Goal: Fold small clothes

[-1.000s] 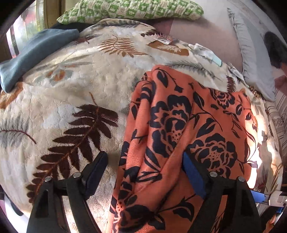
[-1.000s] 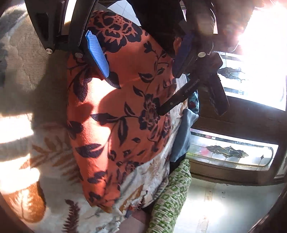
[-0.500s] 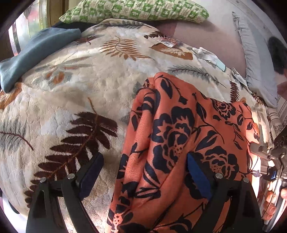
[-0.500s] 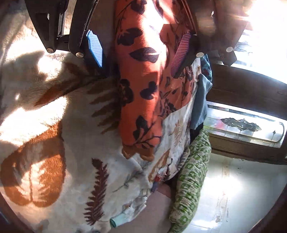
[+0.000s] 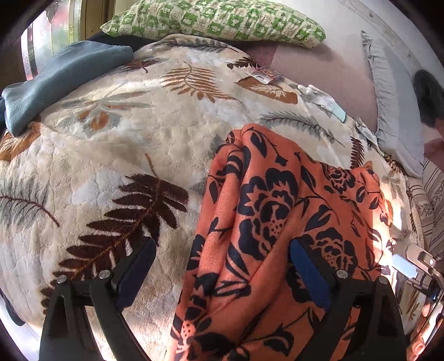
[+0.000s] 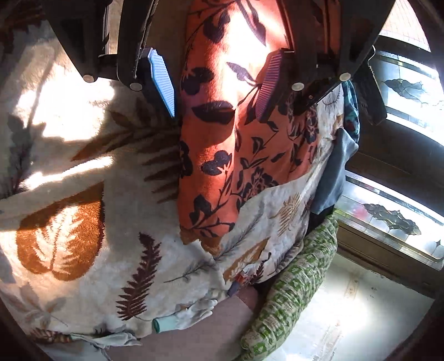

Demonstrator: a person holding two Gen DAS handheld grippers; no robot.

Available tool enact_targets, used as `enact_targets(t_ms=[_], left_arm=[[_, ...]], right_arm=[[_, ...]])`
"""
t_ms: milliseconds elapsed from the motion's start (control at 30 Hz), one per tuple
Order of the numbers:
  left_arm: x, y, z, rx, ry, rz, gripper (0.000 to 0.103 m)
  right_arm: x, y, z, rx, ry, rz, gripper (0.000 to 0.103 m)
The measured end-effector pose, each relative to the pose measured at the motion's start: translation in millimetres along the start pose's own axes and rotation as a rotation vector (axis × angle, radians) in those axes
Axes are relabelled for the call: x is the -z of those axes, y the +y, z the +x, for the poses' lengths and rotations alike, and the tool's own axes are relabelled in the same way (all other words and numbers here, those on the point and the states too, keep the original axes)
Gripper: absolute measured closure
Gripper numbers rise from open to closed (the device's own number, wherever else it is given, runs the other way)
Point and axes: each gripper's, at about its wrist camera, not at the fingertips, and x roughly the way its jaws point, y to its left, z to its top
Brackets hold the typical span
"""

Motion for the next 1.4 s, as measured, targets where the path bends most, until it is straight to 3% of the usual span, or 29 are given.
enact_targets(t_ms=[67,167,267,300,333,367,467,533,600,700,767,833,933,1000,1067,1167,1233,1300,1400], left_arm=[[7,-3,-22,0.032,-0.045,0.018,0.006],[18,-10,-38,0.044,-0.082,0.056,0.006],[28,-19,-10,-0.074,0.001,0.125,0.006],[33,-18,2,-0.083,0.026,0.140,0.005],[35,-16,4,-0.081,0.013,0.134,0.004],[34,-14,3,-0.080,0.013,0.131,0.004],[36,-15,1,-0.091,-0.002,0.157,0.004],[38,-15,4,-0.084,-0.008,0.157,0.004],[38,-14,4,-0.075,-0.007,0.147,0.003],[38,-11,4,-0.062,-0.014,0.143,0.003],[37,-9,4,-0.047,-0.012,0.122,0.003],[36,-6,3,-0.024,-0.007,0.093,0.004],[30,2,-16,0.034,-0.041,0.043,0.005],[24,16,-40,0.083,-0.122,-0.006,0.005],[20,36,-57,0.111,-0.154,-0.073,0.005],[19,68,-50,0.162,-0.027,-0.186,0.005],[26,80,-46,0.192,0.030,-0.227,0.005],[35,81,-43,0.201,0.073,-0.225,0.005],[49,70,-35,0.225,0.138,-0.192,0.005]], right_arm=[[13,2,-21,-0.061,-0.016,0.018,0.032],[38,-10,-32,-0.098,-0.001,0.079,0.031],[58,-35,-16,-0.138,0.045,0.187,0.030],[62,-39,-6,-0.178,0.070,0.217,0.030],[66,-36,5,-0.223,0.108,0.208,0.037],[69,-27,13,-0.215,0.135,0.178,0.047],[72,7,-2,-0.098,0.096,0.054,0.060],[75,23,-8,-0.005,0.072,-0.033,0.060],[81,19,12,0.114,0.109,-0.080,0.060],[79,10,11,0.061,0.103,-0.013,0.053],[76,17,-1,0.096,0.098,-0.047,0.044],[68,25,-21,0.101,0.050,-0.062,0.045],[51,43,-52,0.031,-0.053,-0.053,0.041],[42,57,-54,-0.061,-0.043,-0.070,0.036],[36,66,-40,-0.139,0.004,-0.077,0.035],[34,71,1,-0.135,0.073,-0.108,0.034],[41,53,40,-0.069,0.170,-0.037,0.033],[45,46,42,-0.123,0.126,-0.024,0.033],[44,42,42,-0.140,0.141,-0.002,0.033]])
